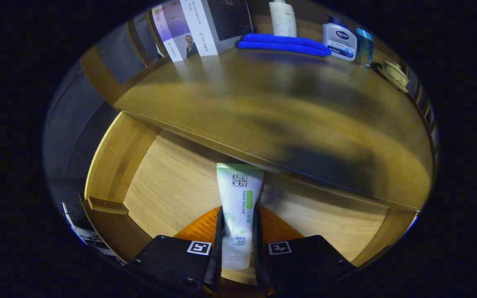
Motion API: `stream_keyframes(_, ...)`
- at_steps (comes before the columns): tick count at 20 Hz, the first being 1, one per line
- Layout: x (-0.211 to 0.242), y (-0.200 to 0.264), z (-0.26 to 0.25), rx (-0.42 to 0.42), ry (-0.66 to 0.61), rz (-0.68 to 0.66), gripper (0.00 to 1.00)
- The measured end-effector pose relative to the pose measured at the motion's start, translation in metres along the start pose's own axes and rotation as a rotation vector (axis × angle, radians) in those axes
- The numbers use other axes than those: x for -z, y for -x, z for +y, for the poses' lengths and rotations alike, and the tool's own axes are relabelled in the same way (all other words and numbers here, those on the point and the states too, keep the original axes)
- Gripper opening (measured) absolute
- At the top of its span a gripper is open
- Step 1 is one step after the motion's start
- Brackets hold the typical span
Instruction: Pull open the drawer, take out the items inside it, and place them on the countertop above the cabinet.
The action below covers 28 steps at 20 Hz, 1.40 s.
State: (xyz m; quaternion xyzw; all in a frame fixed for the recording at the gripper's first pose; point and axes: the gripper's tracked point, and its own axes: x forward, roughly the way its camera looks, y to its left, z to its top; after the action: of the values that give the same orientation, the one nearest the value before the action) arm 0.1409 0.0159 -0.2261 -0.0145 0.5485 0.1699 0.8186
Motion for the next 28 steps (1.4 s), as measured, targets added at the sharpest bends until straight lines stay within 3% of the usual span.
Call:
stream_keyframes(20,-0.001,0.126,0.039,-0.216,-0.093,-0.253,0.35)
stream_keyframes(28,-0.068,0.136,-0.010,-0.136,-0.194,-0.406,0.35)
